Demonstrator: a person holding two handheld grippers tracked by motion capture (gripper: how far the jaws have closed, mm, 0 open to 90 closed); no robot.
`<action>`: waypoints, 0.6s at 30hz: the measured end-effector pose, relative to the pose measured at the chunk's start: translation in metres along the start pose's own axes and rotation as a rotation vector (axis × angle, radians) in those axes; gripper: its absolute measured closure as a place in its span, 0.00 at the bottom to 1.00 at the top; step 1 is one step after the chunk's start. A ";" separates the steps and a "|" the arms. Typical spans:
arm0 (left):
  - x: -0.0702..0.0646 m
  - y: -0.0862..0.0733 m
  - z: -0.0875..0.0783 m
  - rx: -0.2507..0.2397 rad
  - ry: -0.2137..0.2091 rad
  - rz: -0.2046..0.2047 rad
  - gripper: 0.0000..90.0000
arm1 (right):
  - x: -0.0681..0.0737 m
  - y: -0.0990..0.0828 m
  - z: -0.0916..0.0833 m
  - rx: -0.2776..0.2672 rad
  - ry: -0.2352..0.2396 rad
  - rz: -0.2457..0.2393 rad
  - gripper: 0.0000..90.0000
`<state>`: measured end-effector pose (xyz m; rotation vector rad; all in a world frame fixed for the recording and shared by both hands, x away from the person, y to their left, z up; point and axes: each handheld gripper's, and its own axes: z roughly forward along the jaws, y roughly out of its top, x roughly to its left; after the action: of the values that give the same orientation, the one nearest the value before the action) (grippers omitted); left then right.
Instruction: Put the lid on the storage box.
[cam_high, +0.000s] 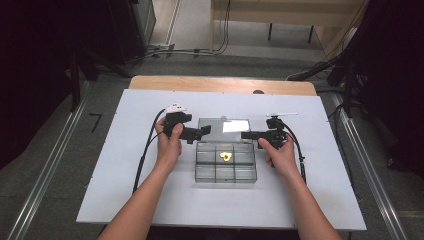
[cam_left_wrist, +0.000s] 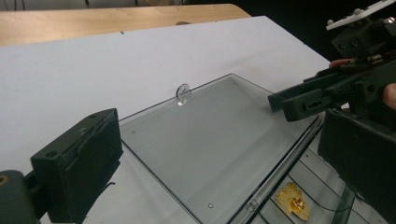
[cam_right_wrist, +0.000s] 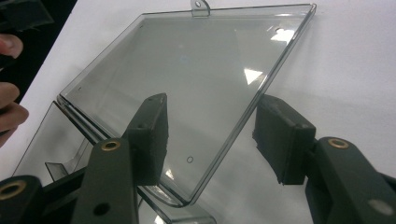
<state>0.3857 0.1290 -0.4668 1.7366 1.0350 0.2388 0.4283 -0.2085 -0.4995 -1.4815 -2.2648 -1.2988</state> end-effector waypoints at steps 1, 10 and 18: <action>0.002 -0.001 0.002 0.006 0.000 -0.007 0.00 | 0.000 0.000 0.000 0.000 -0.001 -0.002 0.48; 0.011 -0.007 0.017 0.074 -0.001 -0.077 0.01 | 0.000 0.000 0.000 -0.001 -0.001 -0.002 0.48; 0.014 -0.012 0.026 0.132 -0.003 -0.169 0.05 | 0.000 0.000 0.000 -0.002 -0.002 -0.004 0.48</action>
<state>0.4037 0.1231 -0.4922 1.7536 1.2112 0.0622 0.4281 -0.2084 -0.4995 -1.4808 -2.2693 -1.3010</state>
